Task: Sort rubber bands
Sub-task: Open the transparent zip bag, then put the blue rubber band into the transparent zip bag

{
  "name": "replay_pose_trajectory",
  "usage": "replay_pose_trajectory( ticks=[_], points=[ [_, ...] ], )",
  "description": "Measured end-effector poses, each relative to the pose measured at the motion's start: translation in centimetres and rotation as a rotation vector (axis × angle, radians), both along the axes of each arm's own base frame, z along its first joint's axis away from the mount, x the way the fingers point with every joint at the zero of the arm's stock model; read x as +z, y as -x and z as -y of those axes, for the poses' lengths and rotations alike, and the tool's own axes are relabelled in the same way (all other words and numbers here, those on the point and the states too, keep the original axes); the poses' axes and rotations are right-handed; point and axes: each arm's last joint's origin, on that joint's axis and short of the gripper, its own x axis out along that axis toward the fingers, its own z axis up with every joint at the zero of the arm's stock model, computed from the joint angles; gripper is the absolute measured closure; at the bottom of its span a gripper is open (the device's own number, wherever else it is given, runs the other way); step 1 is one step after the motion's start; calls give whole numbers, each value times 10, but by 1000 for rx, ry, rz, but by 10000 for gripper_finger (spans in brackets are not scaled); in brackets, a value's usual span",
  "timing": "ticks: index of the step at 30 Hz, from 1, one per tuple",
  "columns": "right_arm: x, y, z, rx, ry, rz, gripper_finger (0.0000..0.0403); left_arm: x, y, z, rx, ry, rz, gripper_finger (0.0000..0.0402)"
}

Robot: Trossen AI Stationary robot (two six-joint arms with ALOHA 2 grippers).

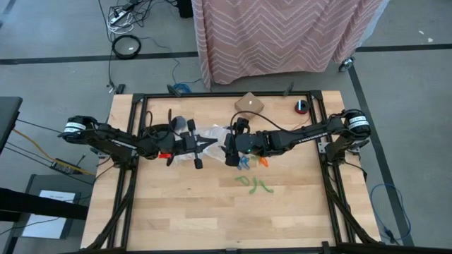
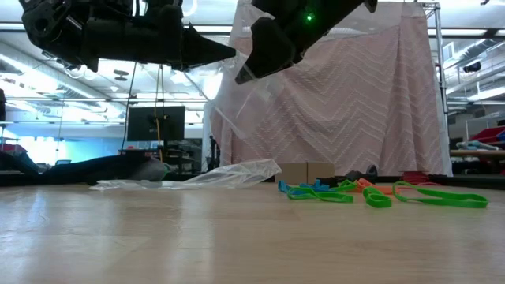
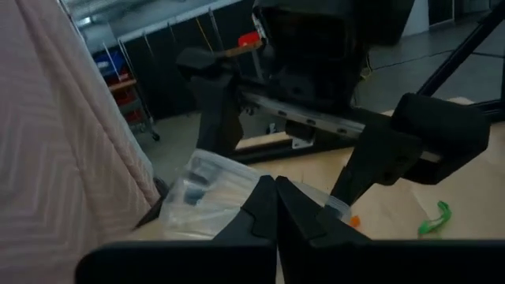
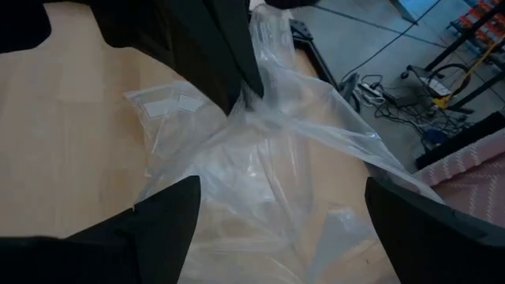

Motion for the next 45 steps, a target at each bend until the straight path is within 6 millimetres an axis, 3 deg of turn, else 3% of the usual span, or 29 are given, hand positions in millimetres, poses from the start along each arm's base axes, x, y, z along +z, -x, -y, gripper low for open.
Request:
replay_pose_trajectory(
  ticks=[16,26,34,39,45],
  points=[
    [-3,4,-29,54,-33,-10,56,-9,1,-6,116,2,-98,401],
    [-7,15,-41,-9,19,-80,69,-12,1,-7,120,-7,-131,401],
    [9,48,-46,-103,-62,-133,83,-17,2,-7,119,-13,-180,401],
    [-3,67,-45,-208,-176,-272,91,-16,1,-6,92,-3,-165,401],
    [-13,73,-46,-245,-268,-368,97,-11,0,-2,32,51,-102,401]
  ],
)
